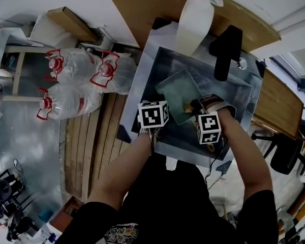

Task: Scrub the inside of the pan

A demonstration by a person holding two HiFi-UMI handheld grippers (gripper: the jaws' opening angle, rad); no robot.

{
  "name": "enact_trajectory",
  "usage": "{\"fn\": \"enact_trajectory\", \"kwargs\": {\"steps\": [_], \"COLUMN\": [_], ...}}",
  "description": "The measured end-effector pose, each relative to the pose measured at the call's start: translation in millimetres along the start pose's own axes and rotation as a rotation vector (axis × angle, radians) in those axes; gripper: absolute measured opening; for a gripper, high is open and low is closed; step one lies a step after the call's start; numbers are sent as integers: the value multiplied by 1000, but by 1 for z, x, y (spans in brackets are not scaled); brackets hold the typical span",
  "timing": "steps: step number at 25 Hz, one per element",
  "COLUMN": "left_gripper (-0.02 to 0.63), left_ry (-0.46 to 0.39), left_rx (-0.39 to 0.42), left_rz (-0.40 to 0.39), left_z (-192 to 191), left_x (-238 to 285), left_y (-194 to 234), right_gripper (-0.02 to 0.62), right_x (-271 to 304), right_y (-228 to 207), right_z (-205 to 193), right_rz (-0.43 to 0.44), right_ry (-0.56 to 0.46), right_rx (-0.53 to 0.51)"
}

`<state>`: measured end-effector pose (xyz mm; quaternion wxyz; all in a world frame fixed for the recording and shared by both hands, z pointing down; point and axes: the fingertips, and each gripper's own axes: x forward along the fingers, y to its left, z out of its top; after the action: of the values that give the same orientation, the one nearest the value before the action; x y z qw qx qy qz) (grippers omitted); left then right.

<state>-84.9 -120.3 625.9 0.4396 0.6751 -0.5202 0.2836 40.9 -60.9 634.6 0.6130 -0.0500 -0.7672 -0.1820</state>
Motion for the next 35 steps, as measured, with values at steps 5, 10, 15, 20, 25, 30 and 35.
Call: {"fn": "enact_trajectory", "kwargs": {"steps": [5, 10, 15, 20, 25, 30, 35], "left_gripper": [43, 43, 43, 43, 43, 43, 43], "left_ry": [-1, -3, -3, -5, -5, -7, -6], "left_rx": [0, -7, -9, -14, -14, -16, -18], "left_rz": [-1, -2, -3, -1, -1, -3, -3], "left_z": [0, 0, 0, 0, 1, 0, 0], "left_x": [0, 0, 0, 0, 0, 0, 0], "left_y": [0, 0, 0, 1, 1, 1, 1], "right_gripper": [91, 91, 89, 89, 89, 89, 91], "right_x": [1, 0, 2, 4, 4, 5, 6], "right_y": [9, 17, 27, 28, 26, 25, 23], "right_z": [1, 13, 46, 55, 54, 54, 55], "right_rz": [77, 121, 152, 153, 129, 118, 112], "right_ry": [19, -2, -59, -72, -90, -89, -90], "right_rx": [-152, -226, -275, -254, -204, -195, -192]}}
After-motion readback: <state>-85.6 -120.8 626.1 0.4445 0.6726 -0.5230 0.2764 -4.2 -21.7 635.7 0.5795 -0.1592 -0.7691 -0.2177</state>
